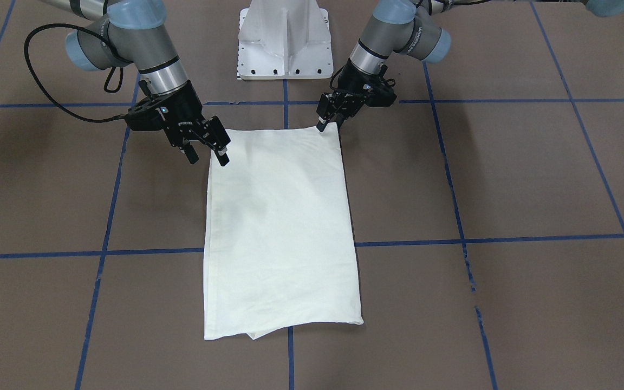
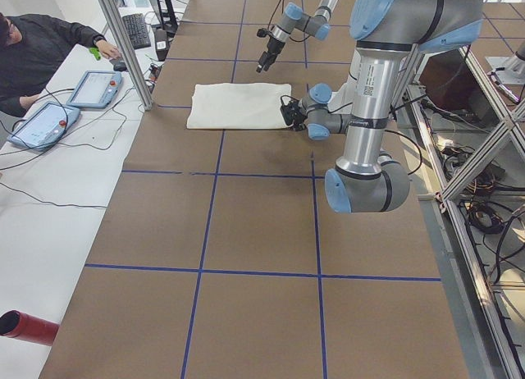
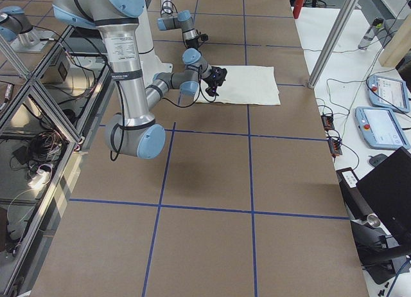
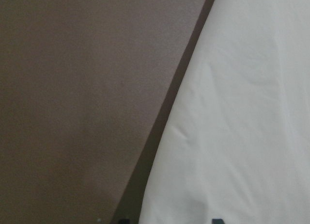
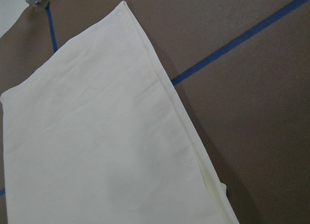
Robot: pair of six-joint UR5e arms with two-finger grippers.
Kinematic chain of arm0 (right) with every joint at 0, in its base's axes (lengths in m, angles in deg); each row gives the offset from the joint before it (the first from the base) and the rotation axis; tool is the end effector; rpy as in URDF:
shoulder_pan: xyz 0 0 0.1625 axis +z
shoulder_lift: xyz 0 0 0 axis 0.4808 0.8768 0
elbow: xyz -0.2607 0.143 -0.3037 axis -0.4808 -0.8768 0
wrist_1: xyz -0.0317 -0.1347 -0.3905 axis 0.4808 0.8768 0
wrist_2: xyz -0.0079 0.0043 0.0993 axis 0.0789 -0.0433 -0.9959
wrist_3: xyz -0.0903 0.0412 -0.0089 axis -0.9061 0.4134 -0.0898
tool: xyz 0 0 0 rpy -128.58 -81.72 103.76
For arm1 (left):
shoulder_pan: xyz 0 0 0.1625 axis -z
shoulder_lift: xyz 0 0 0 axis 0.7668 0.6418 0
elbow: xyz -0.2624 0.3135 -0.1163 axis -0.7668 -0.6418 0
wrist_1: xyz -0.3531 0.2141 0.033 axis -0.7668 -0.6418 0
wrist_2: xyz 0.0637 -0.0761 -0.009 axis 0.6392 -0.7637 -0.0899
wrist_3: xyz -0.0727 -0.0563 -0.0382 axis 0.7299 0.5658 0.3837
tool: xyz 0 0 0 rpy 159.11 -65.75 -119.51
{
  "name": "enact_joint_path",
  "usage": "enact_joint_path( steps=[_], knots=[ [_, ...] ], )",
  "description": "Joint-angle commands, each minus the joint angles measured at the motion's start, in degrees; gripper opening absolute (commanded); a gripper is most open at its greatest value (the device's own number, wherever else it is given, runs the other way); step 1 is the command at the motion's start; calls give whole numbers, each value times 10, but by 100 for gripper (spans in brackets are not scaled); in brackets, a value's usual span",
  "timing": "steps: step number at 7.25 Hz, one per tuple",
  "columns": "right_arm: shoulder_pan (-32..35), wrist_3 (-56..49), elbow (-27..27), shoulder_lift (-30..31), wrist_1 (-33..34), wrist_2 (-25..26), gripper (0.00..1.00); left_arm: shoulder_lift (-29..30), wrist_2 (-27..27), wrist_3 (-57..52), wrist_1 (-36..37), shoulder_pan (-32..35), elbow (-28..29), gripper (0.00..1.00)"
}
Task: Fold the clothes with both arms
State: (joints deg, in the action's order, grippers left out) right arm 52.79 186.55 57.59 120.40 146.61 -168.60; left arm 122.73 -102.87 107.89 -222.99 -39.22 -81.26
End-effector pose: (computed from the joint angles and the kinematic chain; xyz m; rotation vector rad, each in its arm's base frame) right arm -0.4638 -0.3667 0.3110 0.2292 -1.1514 0.6391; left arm 0.5519 -0.2588 0.3155 0.0317 1.2857 -0.5924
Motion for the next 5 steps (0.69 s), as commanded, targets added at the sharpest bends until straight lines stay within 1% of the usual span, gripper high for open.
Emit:
enact_joint_path(
  steps=[1,5],
  knots=[
    [-1,0,0,0,0,0,100,0,4,0,0,0,-1,47],
    [-2,0,0,0,0,4,100,0,4,-1,0,0,0,47]
  ],
)
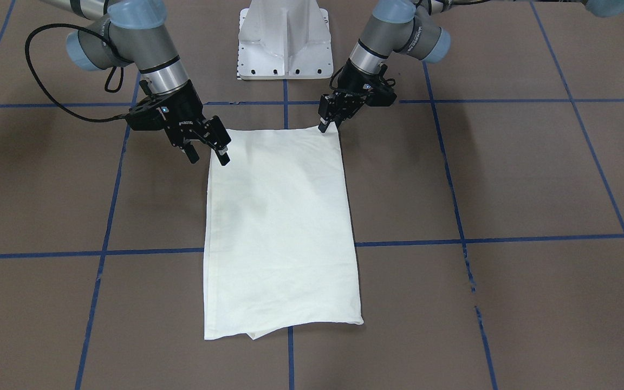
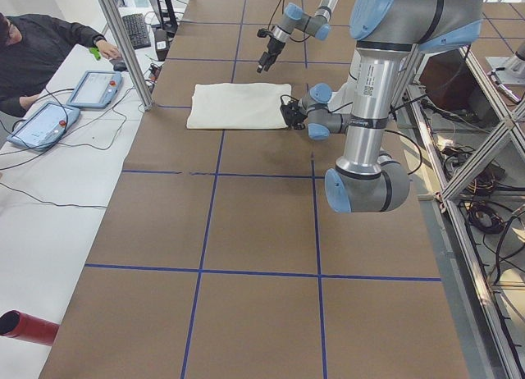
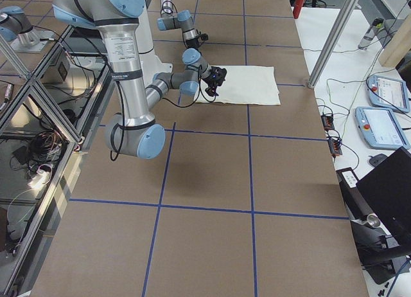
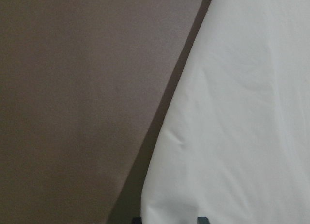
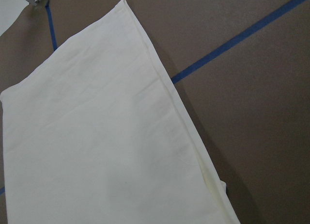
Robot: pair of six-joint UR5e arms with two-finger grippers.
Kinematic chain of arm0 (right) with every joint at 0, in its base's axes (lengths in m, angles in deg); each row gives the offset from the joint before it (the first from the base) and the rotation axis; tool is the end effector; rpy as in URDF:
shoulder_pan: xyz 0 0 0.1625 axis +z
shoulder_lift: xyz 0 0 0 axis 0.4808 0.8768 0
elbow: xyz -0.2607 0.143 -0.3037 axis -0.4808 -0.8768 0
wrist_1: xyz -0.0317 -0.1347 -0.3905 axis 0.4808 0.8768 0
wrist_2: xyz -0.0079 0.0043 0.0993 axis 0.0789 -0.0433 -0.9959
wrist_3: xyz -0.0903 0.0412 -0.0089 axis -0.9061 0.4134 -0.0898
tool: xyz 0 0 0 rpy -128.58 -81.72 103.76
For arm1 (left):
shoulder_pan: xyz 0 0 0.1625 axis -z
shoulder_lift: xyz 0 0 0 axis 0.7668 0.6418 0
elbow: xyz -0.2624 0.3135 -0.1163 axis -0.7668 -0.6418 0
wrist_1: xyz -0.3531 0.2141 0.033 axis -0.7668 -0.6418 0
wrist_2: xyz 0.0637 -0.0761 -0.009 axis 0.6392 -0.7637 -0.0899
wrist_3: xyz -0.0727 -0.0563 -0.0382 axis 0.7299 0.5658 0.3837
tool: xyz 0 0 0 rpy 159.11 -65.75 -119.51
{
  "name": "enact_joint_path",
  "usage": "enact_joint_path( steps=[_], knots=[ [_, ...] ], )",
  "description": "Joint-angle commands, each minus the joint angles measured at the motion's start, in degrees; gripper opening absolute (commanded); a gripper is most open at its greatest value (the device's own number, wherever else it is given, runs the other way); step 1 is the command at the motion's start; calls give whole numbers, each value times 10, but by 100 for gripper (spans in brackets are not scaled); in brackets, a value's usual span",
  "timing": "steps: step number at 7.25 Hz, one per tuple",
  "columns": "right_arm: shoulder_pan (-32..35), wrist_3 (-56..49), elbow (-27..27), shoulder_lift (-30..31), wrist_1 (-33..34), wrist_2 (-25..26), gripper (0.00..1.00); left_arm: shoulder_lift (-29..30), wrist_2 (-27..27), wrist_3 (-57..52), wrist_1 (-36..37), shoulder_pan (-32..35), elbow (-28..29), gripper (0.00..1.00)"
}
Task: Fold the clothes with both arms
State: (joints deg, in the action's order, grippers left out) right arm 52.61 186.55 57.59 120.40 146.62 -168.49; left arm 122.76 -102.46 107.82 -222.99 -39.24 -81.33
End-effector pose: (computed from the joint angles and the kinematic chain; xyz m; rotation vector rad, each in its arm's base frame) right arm -0.4649 -0.3654 0.3110 0.2290 -1.1512 0.6375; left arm 0.5515 -0.2592 0.3146 0.0383 1.2879 -0.5955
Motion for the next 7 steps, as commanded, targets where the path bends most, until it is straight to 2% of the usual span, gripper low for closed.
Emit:
enact_joint_path(
  steps=[1,2,3,6,7],
  knots=[
    [-1,0,0,0,0,2,100,-1,0,0,0,1,1,37],
    [-4,0,0,0,0,3,100,-2,0,0,0,1,1,16],
    [-12,1,-1,0,0,12,99,-4,1,-3,1,1,0,0],
    [-51,106,8,-16,35,42,83,-2,4,-7,1,0,-2,0],
    [-80,133,33,-16,86,67,82,-1,4,-7,1,0,-2,0]
  ],
)
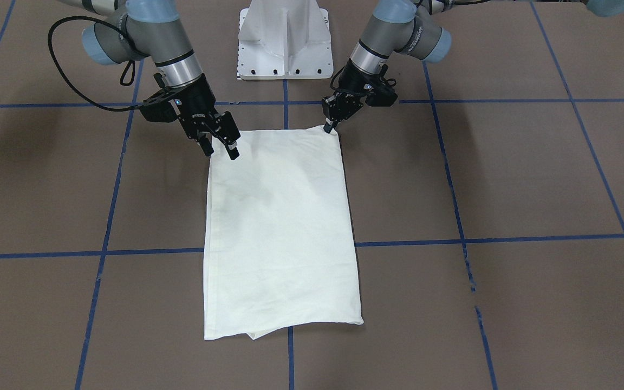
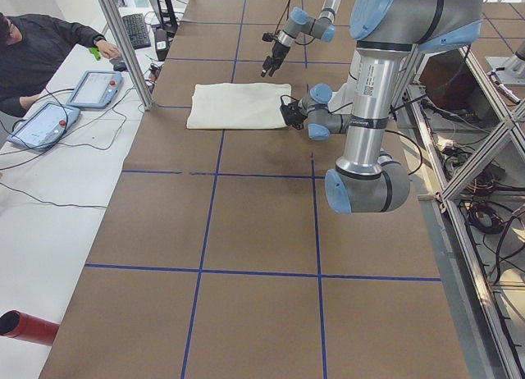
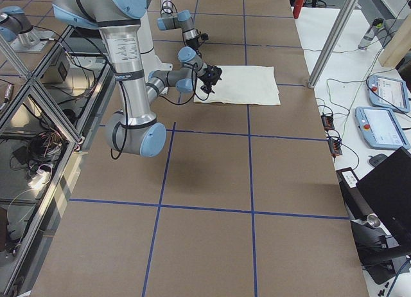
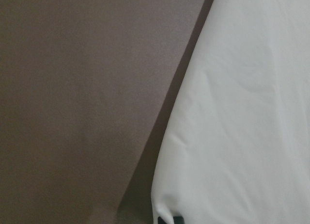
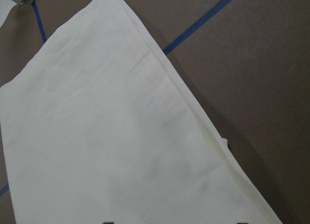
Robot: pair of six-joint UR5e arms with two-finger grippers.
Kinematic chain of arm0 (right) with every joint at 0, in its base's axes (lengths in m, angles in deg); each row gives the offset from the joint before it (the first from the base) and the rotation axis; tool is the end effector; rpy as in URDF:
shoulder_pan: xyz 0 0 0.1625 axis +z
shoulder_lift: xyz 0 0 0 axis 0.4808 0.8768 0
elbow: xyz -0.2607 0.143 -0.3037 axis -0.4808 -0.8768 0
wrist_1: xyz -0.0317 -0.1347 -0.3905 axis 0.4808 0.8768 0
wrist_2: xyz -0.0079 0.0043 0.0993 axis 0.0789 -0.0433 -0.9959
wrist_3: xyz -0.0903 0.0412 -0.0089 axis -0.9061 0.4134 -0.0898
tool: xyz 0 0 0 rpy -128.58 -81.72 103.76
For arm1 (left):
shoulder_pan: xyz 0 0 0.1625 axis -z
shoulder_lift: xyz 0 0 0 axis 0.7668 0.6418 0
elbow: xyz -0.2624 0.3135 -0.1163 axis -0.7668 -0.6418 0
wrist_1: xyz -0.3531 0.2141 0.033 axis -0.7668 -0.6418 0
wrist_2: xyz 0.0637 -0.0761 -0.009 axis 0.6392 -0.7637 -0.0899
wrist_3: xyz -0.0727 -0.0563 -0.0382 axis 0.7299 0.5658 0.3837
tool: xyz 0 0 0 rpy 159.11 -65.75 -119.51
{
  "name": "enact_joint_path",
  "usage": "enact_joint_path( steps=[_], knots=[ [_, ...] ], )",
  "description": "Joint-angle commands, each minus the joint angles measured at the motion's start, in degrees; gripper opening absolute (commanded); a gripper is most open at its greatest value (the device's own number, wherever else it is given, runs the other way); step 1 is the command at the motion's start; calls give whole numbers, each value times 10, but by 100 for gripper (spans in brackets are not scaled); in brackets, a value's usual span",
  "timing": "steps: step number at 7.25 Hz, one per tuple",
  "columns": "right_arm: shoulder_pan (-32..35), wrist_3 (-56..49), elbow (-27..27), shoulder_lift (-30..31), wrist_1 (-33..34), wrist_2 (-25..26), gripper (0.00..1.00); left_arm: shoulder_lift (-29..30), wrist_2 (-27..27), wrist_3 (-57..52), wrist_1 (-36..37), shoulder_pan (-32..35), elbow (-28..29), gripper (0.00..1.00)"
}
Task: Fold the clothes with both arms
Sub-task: 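Lower the right gripper to the shirt's near corner beside the left gripper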
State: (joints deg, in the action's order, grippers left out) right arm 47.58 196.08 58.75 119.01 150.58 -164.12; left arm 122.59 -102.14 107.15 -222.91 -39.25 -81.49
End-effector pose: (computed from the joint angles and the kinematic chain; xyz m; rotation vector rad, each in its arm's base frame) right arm -0.4930 -0.3304 0.2964 0.1532 -1.1536 0.7502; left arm 0.5503 -0.2595 0.3152 0.0508 1.2857 -0.5888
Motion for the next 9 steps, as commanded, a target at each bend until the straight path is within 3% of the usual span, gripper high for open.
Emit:
enact_joint_path(
  steps=[1,3,5,9],
  knots=[
    [-57,79,51,-5,127,35,76,2,0,0,0,0,0,0],
    [-96,104,47,-15,196,49,74,0,1,0,0,0,0,0],
    [-109,121,5,-41,199,65,74,-1,1,0,0,0,-3,0],
    [-96,120,-19,-55,198,66,75,0,1,0,0,0,-5,0]
  ],
)
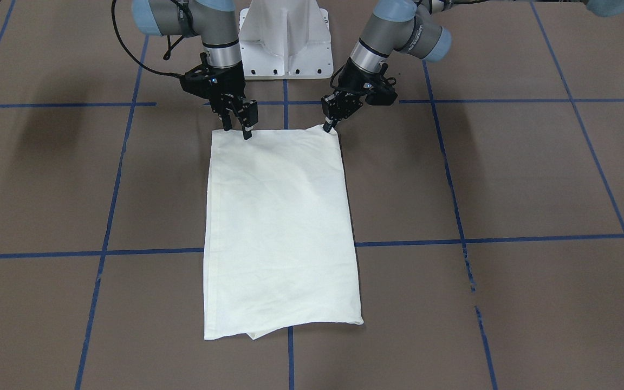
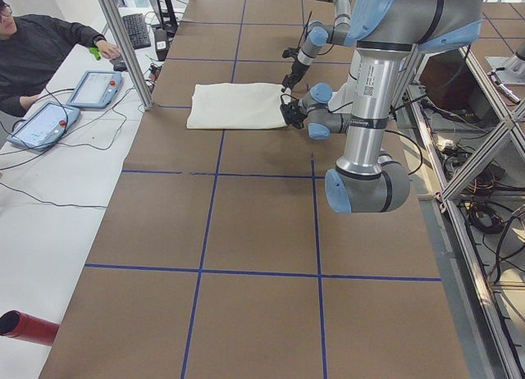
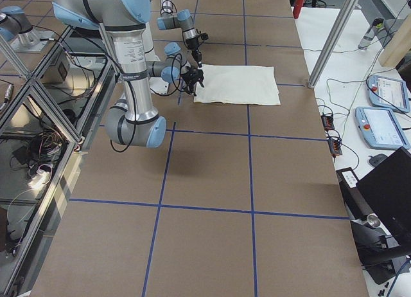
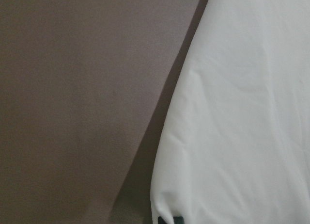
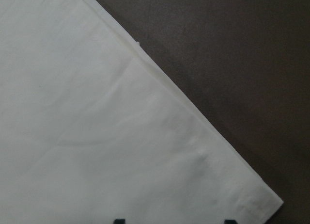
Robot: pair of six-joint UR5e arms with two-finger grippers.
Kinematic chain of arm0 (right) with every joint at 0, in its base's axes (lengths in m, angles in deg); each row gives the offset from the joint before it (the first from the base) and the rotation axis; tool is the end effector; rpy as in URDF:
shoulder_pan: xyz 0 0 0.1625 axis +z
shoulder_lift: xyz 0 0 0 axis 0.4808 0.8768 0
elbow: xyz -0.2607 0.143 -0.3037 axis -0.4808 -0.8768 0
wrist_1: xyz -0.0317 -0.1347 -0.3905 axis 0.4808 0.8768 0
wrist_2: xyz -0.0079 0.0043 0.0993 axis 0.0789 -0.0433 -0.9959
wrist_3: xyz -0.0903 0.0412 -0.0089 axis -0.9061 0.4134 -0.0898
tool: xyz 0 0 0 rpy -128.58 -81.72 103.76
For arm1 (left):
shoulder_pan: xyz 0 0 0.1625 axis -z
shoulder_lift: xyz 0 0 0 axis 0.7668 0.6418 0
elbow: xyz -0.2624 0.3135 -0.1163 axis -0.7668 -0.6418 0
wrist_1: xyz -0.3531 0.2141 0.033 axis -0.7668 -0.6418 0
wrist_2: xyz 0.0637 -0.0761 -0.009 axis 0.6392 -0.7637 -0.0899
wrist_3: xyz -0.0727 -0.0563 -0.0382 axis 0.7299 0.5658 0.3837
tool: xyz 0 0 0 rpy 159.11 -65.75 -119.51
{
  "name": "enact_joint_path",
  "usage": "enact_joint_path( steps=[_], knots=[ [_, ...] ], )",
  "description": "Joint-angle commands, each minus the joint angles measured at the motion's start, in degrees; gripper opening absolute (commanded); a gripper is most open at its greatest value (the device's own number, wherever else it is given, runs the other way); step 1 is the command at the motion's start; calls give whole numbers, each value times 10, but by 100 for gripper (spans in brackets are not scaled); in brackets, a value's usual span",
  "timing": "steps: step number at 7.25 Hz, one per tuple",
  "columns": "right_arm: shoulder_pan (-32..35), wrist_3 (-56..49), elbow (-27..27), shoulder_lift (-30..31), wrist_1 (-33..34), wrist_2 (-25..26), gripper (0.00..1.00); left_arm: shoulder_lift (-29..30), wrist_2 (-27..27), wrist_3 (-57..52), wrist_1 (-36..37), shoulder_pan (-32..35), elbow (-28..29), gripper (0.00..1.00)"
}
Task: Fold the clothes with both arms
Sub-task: 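Lower the right gripper to the shirt's near corner beside the left gripper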
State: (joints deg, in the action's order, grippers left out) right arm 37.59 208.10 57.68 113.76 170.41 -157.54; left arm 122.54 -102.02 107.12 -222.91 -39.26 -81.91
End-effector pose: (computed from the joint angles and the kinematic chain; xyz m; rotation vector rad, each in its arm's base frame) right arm -0.5660 -0.2547 0.2960 0.1105 -0.9152 0.8347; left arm 0.5483 -0.2592 0.3123 0.0521 1.2923 -0.5893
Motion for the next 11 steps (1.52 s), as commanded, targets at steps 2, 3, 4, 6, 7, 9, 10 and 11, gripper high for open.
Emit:
enact_joint_path(
  steps=[2,3,4,6,7,9,10,11],
  knots=[
    [6,0,-16,-9,0,0,76,0,0,0,0,0,0,0],
    [6,0,-16,-9,0,1,76,0,0,0,0,0,0,0],
    [7,0,-17,-12,0,1,76,1,0,1,0,0,0,0],
    [13,1,-34,-28,0,5,74,1,0,0,0,0,0,0],
    [17,1,-40,-36,0,5,72,1,-1,0,0,0,0,0],
    [23,1,-43,-40,-1,5,51,2,-1,0,0,0,-1,0],
    [27,1,-43,-44,-1,4,2,2,-1,0,0,0,-1,0],
    [27,1,-42,-44,-1,4,0,2,-1,0,-1,0,-2,0]
  ],
)
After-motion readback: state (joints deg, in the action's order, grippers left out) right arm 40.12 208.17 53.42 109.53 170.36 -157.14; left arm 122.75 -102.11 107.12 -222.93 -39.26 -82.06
